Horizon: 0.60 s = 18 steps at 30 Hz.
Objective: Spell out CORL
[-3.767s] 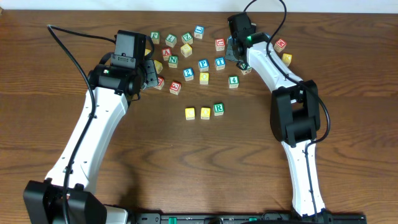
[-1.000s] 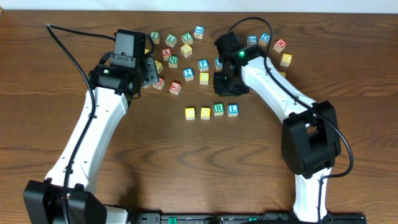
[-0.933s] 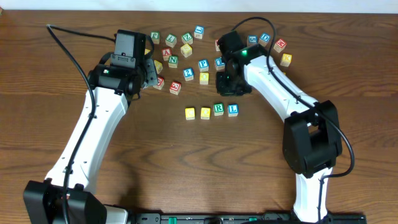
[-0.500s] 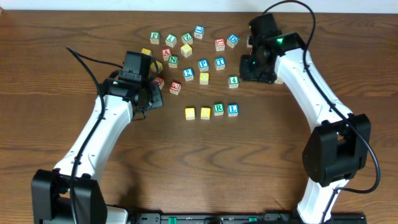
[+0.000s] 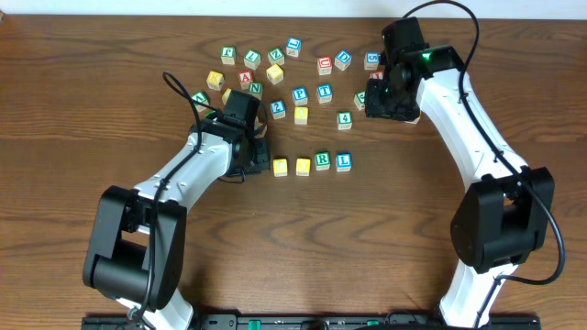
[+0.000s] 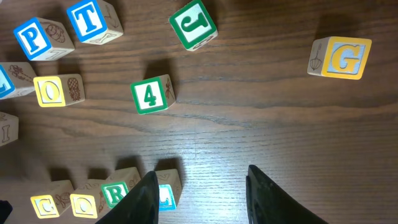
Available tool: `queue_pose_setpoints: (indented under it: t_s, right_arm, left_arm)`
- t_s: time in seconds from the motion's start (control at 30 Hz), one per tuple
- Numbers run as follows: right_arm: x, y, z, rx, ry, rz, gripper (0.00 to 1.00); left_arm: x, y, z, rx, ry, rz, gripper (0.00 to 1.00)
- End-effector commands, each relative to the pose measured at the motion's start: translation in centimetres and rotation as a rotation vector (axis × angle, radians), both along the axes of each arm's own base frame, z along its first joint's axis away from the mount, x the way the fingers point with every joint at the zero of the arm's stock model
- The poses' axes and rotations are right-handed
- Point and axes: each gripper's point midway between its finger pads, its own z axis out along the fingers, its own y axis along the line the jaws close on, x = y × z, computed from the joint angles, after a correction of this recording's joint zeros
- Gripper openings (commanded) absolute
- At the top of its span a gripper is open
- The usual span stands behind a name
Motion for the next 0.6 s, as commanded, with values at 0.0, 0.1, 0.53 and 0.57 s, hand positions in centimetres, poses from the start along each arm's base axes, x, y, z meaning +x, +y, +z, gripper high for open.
queue_pose_setpoints:
  t_s: [0.0, 0.1, 0.53, 0.57]
  right_arm:
    - [0.3, -0.4, 0.8, -0.007, -0.023, 0.004, 0.41]
    - [0.3, -0.5, 0.8, -0.007, -0.022, 0.004, 0.42]
    - [0.1, -0.6, 0.7, -0.018, -0.014, 0.017, 0.47]
    - [0.0, -0.6, 0.7, -0.018, -0.013, 0.018, 0.47]
  left_arm:
    - [-0.5, -0.9, -0.2, -0.007, 0.003, -0.039, 0.08]
    - [-0.9, -1.5, -0.3, -0.005, 0.009, -0.058, 0.07]
    - [-1.7, -2.2, -1.4, -0.008, 0.043, -0.057, 0.07]
    - [-1.8, -2.5, -1.5, -0.007, 0.044, -0.064, 0.07]
